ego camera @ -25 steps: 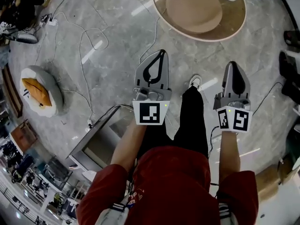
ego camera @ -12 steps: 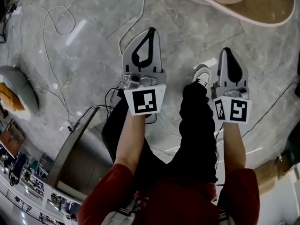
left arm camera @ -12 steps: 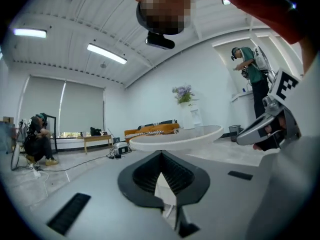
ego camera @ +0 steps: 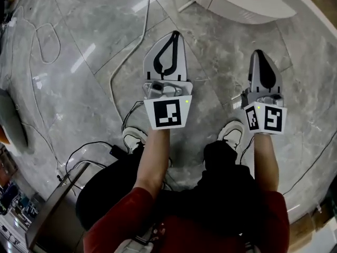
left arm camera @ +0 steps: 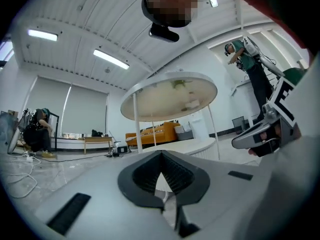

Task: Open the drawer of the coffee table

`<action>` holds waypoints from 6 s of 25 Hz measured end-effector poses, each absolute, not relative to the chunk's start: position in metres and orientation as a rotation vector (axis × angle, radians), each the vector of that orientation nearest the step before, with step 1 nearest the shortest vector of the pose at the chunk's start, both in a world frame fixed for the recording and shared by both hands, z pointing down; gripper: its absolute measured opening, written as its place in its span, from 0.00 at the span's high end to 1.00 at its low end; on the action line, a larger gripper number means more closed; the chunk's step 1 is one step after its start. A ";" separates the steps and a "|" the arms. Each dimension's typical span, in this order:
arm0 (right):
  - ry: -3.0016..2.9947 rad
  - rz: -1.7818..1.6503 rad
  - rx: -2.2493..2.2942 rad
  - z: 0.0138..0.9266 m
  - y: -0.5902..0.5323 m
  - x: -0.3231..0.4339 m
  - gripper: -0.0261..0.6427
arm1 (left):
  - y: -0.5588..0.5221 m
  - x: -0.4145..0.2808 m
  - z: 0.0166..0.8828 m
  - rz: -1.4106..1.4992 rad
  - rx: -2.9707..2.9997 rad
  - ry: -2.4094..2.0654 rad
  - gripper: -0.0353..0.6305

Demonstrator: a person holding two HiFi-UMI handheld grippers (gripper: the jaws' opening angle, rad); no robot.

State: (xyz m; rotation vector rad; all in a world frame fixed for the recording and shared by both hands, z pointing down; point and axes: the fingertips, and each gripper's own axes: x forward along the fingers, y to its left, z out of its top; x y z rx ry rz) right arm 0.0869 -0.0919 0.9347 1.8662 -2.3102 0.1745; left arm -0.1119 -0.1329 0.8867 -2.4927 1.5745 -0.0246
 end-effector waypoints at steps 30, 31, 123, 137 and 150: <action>-2.897 2.011 2.062 1.075 -0.199 0.183 0.49 | -0.118 -0.026 0.957 -0.170 -2.672 1.418 0.93; -2.907 2.043 2.068 1.076 -0.201 0.184 0.49 | -0.118 -0.025 0.957 -0.173 -2.674 1.416 0.93; -2.000 0.212 2.022 0.827 -0.004 0.129 0.93 | -0.101 -0.079 0.794 -0.256 -2.650 1.493 0.93; -2.096 0.196 2.017 0.399 -0.055 0.101 0.93 | -0.077 -0.127 0.398 -0.422 -2.731 1.582 0.93; -2.311 0.025 2.096 0.136 -0.056 0.079 0.93 | -0.079 -0.150 0.135 -0.212 -2.629 1.684 0.93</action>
